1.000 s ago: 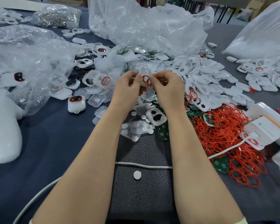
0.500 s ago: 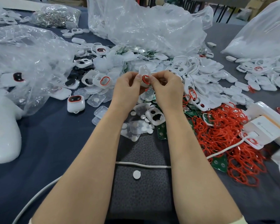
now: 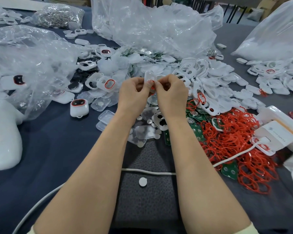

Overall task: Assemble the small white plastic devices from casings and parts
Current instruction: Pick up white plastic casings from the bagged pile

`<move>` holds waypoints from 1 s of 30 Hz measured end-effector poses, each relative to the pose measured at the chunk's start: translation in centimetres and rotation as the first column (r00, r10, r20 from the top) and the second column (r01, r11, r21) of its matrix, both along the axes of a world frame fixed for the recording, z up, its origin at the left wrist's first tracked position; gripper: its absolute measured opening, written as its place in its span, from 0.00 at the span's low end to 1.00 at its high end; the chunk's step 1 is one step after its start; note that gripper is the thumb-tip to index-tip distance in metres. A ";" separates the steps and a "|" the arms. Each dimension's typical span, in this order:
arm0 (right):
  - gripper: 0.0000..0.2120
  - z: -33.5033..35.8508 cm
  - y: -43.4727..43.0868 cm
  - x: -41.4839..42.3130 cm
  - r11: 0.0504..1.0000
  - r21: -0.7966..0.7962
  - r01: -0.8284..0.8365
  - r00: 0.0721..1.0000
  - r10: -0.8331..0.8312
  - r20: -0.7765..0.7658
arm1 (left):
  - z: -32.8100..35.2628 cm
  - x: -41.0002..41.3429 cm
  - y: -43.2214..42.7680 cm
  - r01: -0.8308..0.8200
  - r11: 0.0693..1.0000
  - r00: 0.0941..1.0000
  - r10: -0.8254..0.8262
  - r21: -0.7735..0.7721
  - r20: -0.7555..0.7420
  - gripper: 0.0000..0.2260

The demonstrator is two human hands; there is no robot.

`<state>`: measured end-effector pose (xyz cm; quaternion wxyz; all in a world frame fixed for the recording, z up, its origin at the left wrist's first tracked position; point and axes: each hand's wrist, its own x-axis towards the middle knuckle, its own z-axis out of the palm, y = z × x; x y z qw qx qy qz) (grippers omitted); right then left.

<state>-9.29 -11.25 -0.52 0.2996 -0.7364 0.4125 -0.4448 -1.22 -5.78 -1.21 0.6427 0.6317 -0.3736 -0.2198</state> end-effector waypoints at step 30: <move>0.07 -0.5 -0.7 -0.1 0.831 0.435 -0.348 0.890 0.147 0.430 | 0.1 -0.1 0.1 0.081 0.995 0.976 -0.090 -0.055 -0.196 0.12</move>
